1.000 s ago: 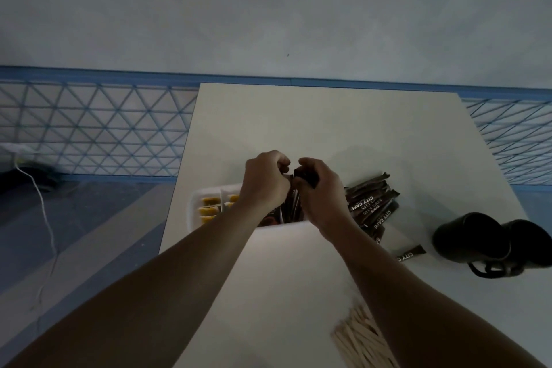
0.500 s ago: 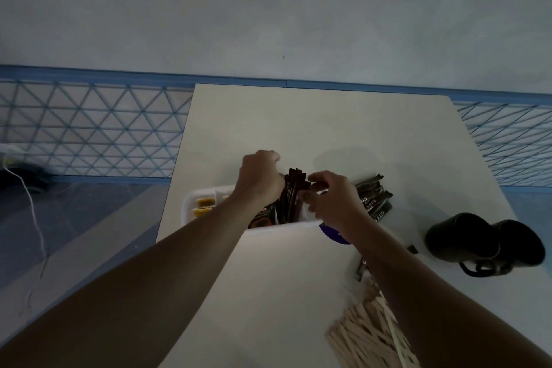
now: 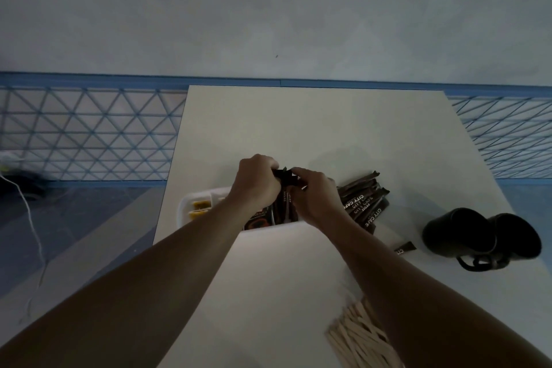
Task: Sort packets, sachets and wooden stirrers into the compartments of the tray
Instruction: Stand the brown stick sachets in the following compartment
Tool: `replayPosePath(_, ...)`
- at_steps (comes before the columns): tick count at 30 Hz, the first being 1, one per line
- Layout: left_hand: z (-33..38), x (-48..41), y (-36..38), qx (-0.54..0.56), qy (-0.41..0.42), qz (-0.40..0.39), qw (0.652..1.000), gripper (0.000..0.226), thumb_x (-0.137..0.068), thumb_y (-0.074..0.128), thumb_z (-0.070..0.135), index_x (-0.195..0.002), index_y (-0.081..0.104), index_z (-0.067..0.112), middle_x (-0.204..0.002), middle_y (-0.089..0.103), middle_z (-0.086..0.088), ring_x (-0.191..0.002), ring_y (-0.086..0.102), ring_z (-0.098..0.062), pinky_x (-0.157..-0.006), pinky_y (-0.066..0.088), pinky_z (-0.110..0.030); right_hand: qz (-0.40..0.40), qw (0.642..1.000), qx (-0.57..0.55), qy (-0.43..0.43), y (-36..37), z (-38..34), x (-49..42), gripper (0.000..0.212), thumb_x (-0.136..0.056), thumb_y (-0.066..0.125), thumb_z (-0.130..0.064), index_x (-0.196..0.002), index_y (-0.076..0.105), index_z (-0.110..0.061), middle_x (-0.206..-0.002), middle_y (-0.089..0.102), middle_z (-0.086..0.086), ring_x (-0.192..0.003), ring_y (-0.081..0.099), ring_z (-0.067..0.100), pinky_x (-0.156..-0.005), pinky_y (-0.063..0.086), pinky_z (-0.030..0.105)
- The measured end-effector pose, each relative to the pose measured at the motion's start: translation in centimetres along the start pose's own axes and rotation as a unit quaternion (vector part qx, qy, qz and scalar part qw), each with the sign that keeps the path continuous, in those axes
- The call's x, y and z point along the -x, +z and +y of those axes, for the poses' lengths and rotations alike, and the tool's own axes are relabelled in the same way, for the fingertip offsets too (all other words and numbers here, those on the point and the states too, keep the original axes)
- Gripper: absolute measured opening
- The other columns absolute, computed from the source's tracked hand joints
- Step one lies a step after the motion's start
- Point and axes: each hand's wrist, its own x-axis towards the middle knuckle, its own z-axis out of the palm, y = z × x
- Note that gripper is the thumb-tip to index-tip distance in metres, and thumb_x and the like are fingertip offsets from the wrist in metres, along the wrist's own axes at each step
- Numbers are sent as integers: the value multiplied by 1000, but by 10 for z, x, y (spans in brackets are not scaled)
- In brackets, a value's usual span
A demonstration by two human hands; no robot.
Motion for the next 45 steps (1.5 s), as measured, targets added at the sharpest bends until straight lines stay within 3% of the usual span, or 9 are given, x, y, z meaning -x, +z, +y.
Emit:
replayPosePath(5, 6, 4, -3, 13, 19, 37, 999, 37, -88, 68, 10, -124, 63, 12, -117, 66, -5, -106, 63, -20, -89, 48, -24, 25, 999, -8, 21, -11, 7, 6, 48, -93, 66, -21, -139, 56, -15, -114, 68, 5, -84, 67, 20, -69, 53, 24)
replayPosePath(8, 20, 9, -2, 30, 48, 67, 996, 31, -89, 67, 12, -119, 65, 12, -107, 67, -3, -95, 63, -17, -83, 49, -24, 43, 997, -38, 44, -27, 14, 13, 41, -92, 69, -22, -131, 62, -15, -104, 71, 2, -88, 71, 24, -85, 59, 41)
replayPosePath(10, 32, 14, 3, 33, 70, 71, 994, 23, -89, 66, 13, -112, 68, 12, -101, 69, -2, -90, 64, -15, -82, 52, -25, 57, 996, -33, 65, -41, 20, 21, 31, -91, 68, -22, -122, 67, -17, -98, 72, 0, -87, 70, 20, -86, 58, 39)
replayPosePath(14, 55, 28, 23, 42, 97, 26, 994, 10, -89, 65, 16, -95, 72, 16, -92, 72, -2, -86, 67, -17, -79, 56, -28, 116, 987, -7, 114, -67, 44, 38, 8, -86, 65, -16, -80, 66, -21, -78, 68, -2, -79, 67, 22, -69, 57, 32)
replayPosePath(17, 67, 43, 43, 28, 117, -15, 993, 7, -86, 67, 16, -88, 74, 16, -86, 73, -2, -83, 67, -14, -71, 52, -22, 124, 979, 17, 161, -81, 63, 56, 10, -89, 61, -13, -81, 68, -11, -75, 68, 6, -69, 67, 22, -55, 55, 28)
replayPosePath(20, 71, 57, 68, 21, 119, -66, 990, 9, -86, 66, 14, -83, 74, 16, -83, 74, -2, -81, 69, -17, -74, 57, -30, 147, 966, 9, 214, -89, 84, 73, 15, -88, 62, -7, -73, 67, -4, -70, 69, 10, -61, 66, 23, -56, 58, 34)
replayPosePath(24, 66, 71, 102, -4, 113, -113, 987, 12, -86, 64, 14, -82, 75, 17, -83, 74, 0, -82, 69, -19, -82, 56, -33, 162, 951, 8, 262, -88, 111, 90, 25, -80, 62, 0, -56, 59, -4, -52, 54, 4, -46, 48, 16, -45, 41, 22)
replayPosePath(34, 56, 71, 155, -51, 28, -119, 991, 20, -91, 63, 25, -109, 68, 18, -112, 69, -7, -103, 64, -24, -85, 51, -31, 165, 924, -48, 341, -75, 151, 85, 20, -79, 69, -16, -62, 63, -7, -63, 65, 12, -61, 66, 28, -48, 43, 26)
replayPosePath(45, 66, 65, 182, -74, 23, -112, 991, 18, -84, 69, 25, -97, 63, 14, -97, 68, -7, -93, 65, -27, -76, 56, -38, 144, 930, -12, 339, -78, 149, 67, 9, -72, 72, -16, -73, 65, -10, -61, 56, 4, -59, 57, 20, -44, 30, 21)
